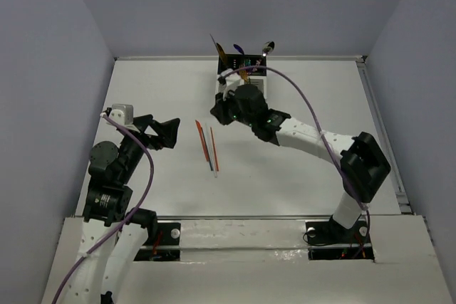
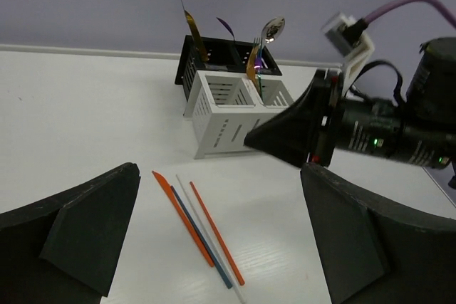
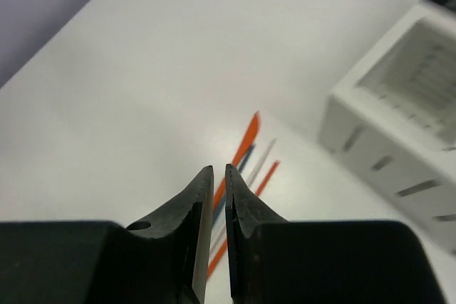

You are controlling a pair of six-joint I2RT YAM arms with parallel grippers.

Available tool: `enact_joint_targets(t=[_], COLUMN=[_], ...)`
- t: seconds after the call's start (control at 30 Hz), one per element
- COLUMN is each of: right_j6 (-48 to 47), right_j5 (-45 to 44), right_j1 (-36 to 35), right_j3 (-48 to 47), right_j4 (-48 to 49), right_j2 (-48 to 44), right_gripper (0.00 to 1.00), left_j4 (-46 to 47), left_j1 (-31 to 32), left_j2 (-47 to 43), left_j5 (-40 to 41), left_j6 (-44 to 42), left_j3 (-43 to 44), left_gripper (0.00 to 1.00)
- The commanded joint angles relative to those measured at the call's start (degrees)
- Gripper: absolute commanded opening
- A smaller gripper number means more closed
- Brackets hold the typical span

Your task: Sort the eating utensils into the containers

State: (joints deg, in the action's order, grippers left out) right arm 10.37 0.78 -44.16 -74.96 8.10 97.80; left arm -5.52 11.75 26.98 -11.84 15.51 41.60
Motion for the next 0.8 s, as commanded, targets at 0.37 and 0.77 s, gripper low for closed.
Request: enact_joint_targets(t=[0.37,0.77], right_j6=[7.65,7.65], right_j5=[-12.81,-18.18], right_j1=[-12.26,-12.26], right_j3=[-19.51,-36.04], right_j4=[-26.02,-35.87], right_j2=[21.37,34.65], right_gripper=[0.18,0.26], left_j4=[2.18,2.44], left_j1=[-1.11,-1.11], left_j2=[-2.11,-2.37], left_j5=[0.76,-0.47], left_j6=[-0.04,-0.04], left_j3=[-0.47,-0.56], left_gripper=[0.99,0.99])
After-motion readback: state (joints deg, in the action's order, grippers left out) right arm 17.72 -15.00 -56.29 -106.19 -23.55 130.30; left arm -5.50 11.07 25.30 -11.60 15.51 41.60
